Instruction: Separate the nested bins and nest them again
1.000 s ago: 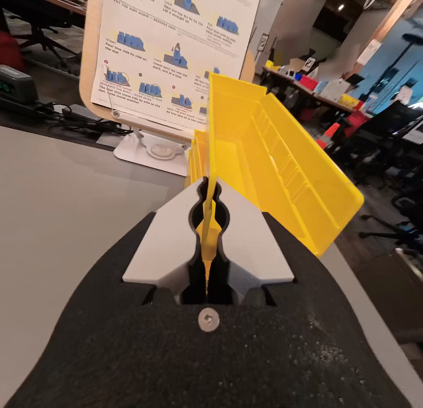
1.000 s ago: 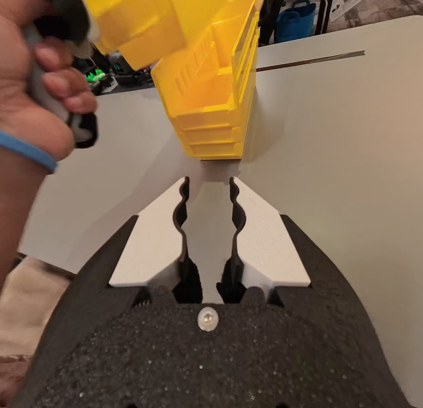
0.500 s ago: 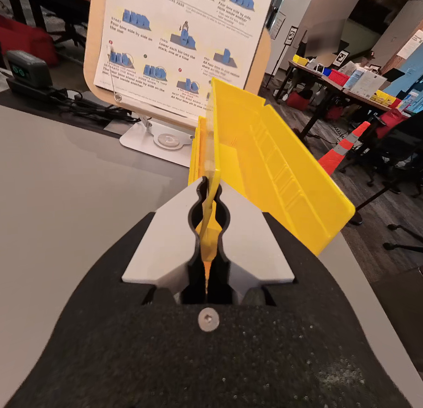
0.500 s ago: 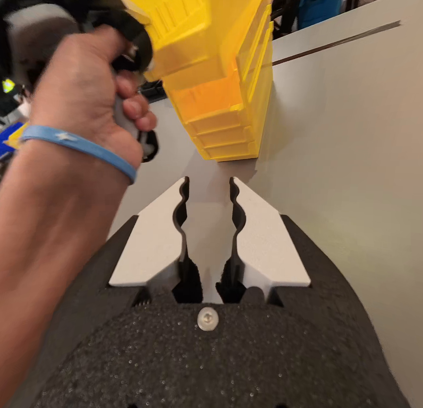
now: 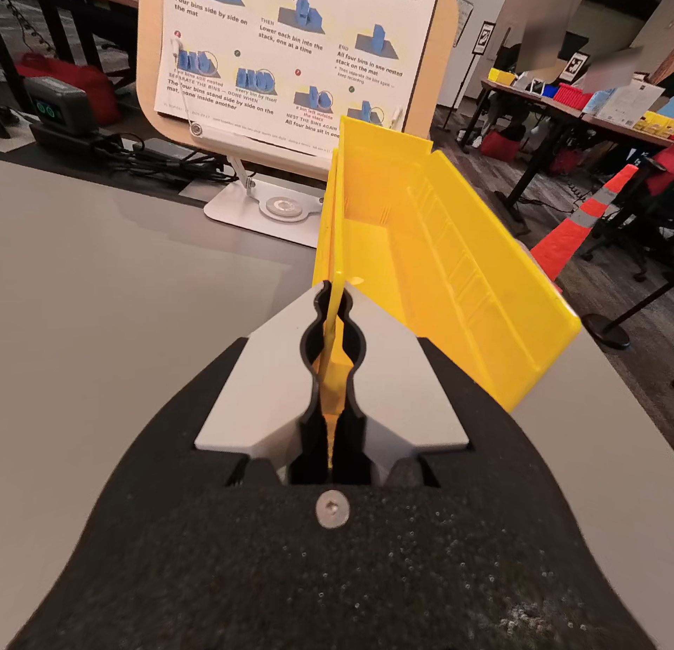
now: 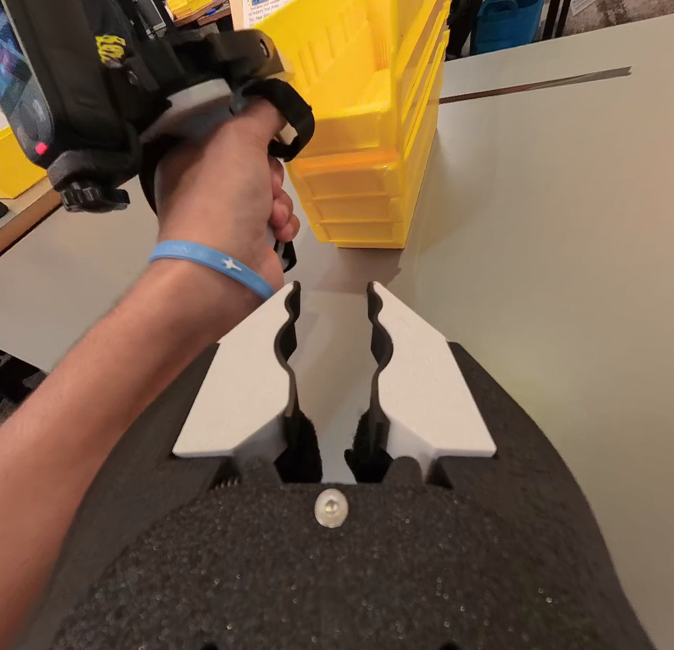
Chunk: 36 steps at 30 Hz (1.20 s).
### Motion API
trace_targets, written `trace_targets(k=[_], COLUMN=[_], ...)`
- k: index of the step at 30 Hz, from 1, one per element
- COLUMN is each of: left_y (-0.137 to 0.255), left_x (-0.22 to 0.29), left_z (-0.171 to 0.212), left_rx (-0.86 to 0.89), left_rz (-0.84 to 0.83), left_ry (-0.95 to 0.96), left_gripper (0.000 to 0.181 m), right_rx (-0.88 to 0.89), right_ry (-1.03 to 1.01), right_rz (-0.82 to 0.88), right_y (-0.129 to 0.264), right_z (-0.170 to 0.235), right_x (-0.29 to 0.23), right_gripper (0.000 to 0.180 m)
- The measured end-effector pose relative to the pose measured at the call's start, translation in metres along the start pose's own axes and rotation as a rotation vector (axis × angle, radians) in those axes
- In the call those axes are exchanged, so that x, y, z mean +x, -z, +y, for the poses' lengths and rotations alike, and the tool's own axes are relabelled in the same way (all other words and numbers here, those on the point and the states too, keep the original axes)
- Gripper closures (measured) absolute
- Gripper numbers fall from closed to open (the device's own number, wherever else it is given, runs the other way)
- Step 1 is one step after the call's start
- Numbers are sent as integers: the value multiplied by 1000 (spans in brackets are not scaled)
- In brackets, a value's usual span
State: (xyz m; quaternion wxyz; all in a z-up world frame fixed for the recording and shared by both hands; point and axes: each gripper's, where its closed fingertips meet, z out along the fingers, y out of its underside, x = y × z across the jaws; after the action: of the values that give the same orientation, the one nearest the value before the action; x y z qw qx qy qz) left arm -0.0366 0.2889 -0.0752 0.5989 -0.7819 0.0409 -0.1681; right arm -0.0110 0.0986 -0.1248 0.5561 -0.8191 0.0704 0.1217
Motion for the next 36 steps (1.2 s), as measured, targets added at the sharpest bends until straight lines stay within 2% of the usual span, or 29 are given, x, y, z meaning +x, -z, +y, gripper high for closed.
trace_targets(k=[7, 17, 19, 21, 23, 26, 36], left_y=[1, 23, 23, 26, 33, 38, 37], left_x=[1, -2, 0, -1, -8, -3, -5], left_z=[2, 7, 7, 2, -8, -9, -2], left_rx=[-21, -43, -53, -38, 16, 30, 15], left_rz=[10, 32, 62, 82, 86, 189, 197], left_ry=[-97, -137, -122, -119, -159, -251, -336], left_gripper=[181, 181, 175, 157, 163, 176, 178], right_rx=[-11, -23, -30, -32, -30, -35, -60], right_ry=[-1, 2, 3, 11, 21, 24, 57], right_rz=[-4, -3, -6, -4, 3, 10, 12], right_y=[-1, -3, -4, -4, -3, -5, -9], right_z=[3, 5, 7, 8, 7, 8, 13], right_x=[-2, -3, -4, -5, -4, -2, -8], right_gripper=[143, 143, 143, 143, 143, 143, 143])
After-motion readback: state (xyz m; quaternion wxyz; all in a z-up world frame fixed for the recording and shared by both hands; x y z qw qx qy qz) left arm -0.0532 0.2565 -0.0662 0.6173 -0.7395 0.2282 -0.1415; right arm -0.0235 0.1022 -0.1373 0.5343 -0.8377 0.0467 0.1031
